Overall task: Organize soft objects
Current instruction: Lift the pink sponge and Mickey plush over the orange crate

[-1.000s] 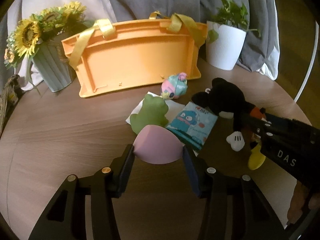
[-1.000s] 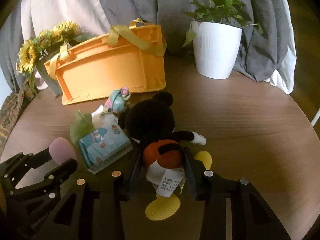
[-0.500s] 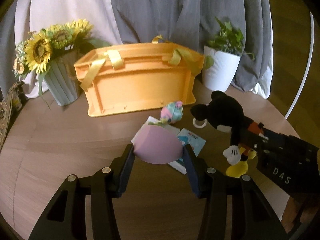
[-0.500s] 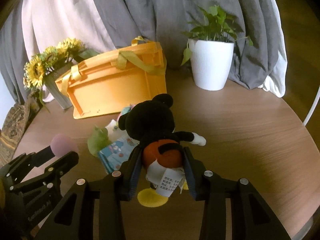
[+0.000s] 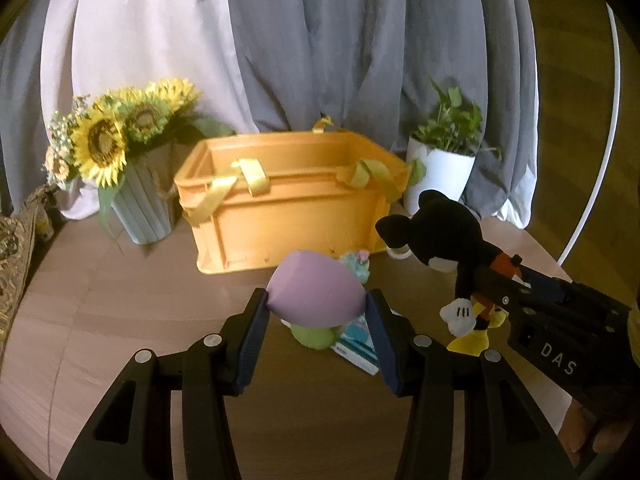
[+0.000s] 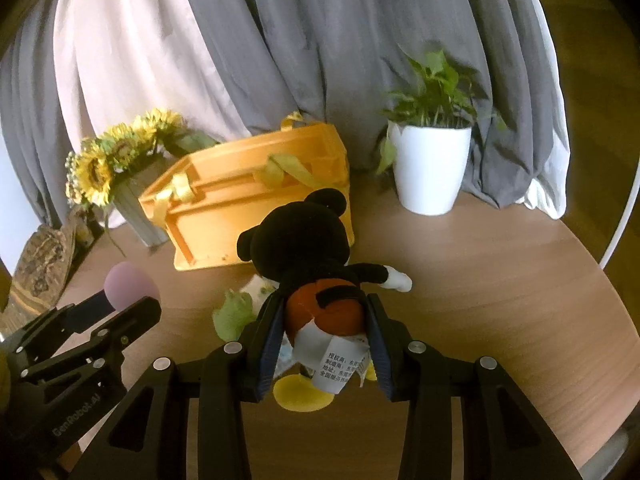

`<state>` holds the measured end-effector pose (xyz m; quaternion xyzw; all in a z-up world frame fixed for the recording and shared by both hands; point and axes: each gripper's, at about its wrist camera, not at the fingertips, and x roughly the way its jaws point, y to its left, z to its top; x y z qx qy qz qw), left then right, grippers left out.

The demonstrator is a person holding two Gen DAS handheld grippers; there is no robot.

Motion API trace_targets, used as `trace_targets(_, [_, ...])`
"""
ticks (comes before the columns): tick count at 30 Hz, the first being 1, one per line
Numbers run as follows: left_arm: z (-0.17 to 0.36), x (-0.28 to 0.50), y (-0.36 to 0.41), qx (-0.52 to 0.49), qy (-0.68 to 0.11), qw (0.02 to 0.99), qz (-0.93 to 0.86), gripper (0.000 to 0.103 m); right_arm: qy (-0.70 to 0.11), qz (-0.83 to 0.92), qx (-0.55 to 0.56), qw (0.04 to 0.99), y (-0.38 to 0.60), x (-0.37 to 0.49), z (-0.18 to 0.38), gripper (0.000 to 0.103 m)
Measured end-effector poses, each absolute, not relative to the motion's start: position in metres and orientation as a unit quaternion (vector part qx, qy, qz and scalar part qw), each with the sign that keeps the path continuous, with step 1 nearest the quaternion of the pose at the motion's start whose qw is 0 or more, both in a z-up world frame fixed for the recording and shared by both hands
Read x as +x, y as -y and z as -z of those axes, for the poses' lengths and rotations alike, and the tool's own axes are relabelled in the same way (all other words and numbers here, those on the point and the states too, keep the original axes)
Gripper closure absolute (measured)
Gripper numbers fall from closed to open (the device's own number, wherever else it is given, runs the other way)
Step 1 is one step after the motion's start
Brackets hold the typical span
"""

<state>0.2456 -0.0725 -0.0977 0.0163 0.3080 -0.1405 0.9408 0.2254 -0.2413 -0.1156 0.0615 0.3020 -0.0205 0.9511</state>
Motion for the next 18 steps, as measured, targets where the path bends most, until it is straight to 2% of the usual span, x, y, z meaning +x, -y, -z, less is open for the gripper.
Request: trace_targets(18, [0.038,0.267,0.028,0.006,-0.247,0.956,0.156,0.054,-0.238,0.030,0.070,0.968,0.199,0.240,0.060,0.062])
